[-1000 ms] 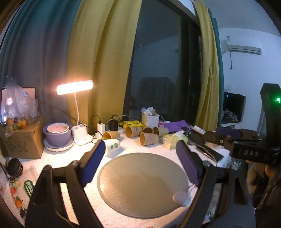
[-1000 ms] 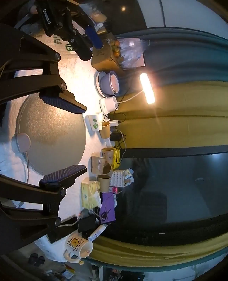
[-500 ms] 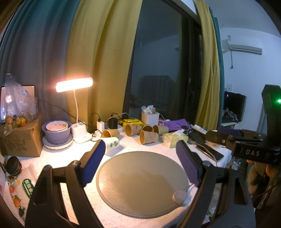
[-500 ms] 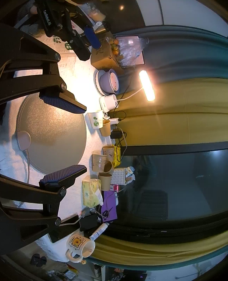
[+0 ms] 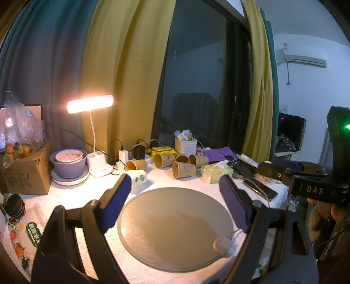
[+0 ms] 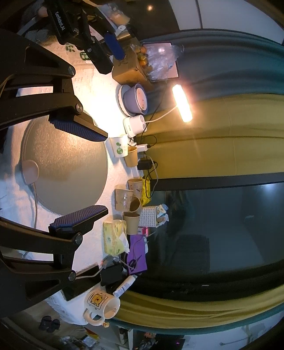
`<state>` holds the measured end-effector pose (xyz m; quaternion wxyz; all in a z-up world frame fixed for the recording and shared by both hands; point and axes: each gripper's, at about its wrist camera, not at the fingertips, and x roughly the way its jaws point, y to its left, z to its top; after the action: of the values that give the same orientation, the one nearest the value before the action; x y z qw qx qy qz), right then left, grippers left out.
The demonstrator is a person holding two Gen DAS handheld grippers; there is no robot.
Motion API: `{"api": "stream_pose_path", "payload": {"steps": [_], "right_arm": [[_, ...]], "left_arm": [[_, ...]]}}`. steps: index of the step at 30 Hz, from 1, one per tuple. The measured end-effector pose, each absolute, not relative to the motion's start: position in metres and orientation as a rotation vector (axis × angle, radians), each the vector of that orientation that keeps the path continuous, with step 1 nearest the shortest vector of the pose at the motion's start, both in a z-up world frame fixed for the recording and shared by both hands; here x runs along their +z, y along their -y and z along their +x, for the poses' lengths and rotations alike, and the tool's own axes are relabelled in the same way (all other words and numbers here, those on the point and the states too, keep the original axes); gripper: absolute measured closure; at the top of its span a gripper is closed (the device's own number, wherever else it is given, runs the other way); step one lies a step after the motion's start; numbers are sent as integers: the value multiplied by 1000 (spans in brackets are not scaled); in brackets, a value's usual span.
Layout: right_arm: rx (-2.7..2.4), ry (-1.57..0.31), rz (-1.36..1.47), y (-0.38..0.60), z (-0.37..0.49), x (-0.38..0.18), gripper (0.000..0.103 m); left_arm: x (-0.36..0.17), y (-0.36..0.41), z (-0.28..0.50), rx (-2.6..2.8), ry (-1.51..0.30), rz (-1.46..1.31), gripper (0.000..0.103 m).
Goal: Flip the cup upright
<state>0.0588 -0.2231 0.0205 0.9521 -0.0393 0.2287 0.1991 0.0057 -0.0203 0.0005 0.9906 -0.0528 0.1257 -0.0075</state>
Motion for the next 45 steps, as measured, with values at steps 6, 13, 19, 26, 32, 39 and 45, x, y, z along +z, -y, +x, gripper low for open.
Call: {"api": "stream_pose_path", "payload": {"steps": [6, 13, 19, 26, 32, 39, 45], "right_arm": [[402, -467, -78, 223, 59, 20, 39], [403, -466, -78, 224, 60, 20, 39], [403, -467, -79, 223, 60, 21, 39], [403, -468, -78, 224, 60, 21, 39], [403, -469, -77, 224, 61, 21, 39], [403, -468, -78, 224, 60, 21, 39], [404, -472, -80, 224, 61, 20, 39]], "left_arm": [[-1, 23, 8, -16, -258, -108, 19], [-1, 22, 8, -16, -260, -110, 19], [0, 22, 8, -16, -260, -109, 19], [0, 22, 10, -16, -261, -111, 19], [0, 22, 10, -17, -262, -110, 19], [0, 21, 10, -16, -262, -112, 19], [-2, 20, 14, -22, -273, -114, 19]]}}
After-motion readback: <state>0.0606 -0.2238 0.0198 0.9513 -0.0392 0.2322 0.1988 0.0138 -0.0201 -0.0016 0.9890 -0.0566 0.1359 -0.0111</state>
